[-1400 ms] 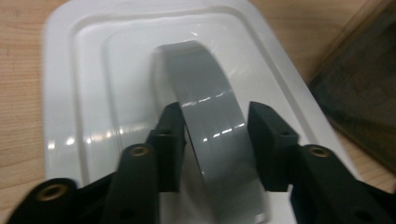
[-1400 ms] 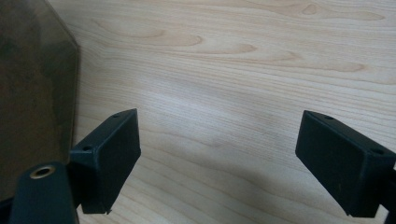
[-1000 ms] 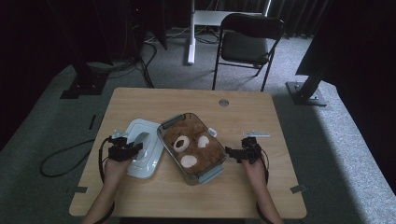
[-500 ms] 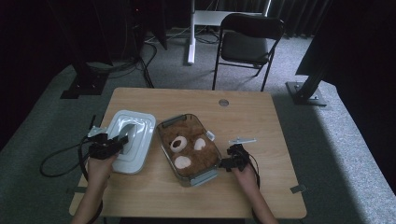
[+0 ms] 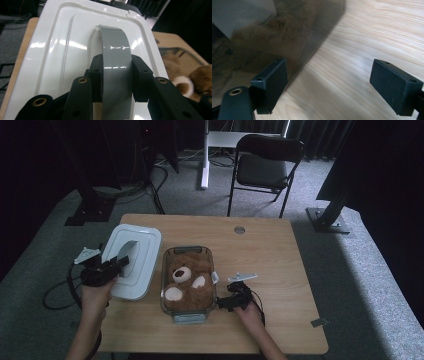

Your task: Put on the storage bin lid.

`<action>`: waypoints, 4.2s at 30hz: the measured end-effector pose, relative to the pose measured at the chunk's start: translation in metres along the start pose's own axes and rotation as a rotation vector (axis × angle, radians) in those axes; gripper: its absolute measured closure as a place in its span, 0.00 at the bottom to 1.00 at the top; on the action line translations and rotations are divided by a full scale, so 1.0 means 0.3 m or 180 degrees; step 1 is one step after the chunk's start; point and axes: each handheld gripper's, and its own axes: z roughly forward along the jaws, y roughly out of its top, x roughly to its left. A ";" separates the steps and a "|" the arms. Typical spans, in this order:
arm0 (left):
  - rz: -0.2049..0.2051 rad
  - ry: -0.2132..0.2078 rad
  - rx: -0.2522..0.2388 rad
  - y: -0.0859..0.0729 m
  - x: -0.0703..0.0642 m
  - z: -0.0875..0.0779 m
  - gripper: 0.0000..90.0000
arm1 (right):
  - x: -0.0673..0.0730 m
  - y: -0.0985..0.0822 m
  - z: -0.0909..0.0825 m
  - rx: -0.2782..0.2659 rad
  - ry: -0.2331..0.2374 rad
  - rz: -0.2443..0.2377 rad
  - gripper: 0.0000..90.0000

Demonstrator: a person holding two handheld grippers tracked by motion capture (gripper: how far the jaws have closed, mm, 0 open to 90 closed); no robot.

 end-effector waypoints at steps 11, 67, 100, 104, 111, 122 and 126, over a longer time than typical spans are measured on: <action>0.0214 -0.0316 -0.0023 0.042 -0.108 -0.030 0.75 | 0.111 -0.005 0.062 -0.0046 0.0162 -0.0151 0.15; 0.0502 -0.0685 0.0679 -0.023 -0.269 0.108 0.75 | 0.103 0.011 0.082 -0.0079 -0.0070 -0.0003 0.14; 0.0694 -0.0676 0.0755 -0.047 -0.265 0.136 0.52 | 0.092 0.005 0.086 -0.0052 -0.0024 0.0044 0.14; 0.0637 -0.0633 0.0668 -0.025 -0.255 0.104 0.43 | 0.092 0.005 0.084 -0.0060 -0.0030 0.0040 0.14; 0.0583 -0.0607 0.0642 -0.005 -0.218 0.081 0.30 | 0.092 0.008 0.080 -0.0074 -0.0025 0.0041 0.14; 0.0571 -0.0427 0.0559 -0.014 -0.160 0.071 0.12 | 0.090 0.011 0.074 -0.0088 -0.0040 0.0036 0.14; 0.0569 -0.0343 0.0584 -0.017 -0.132 0.069 0.08 | 0.089 0.012 0.073 -0.0086 -0.0050 0.0030 0.14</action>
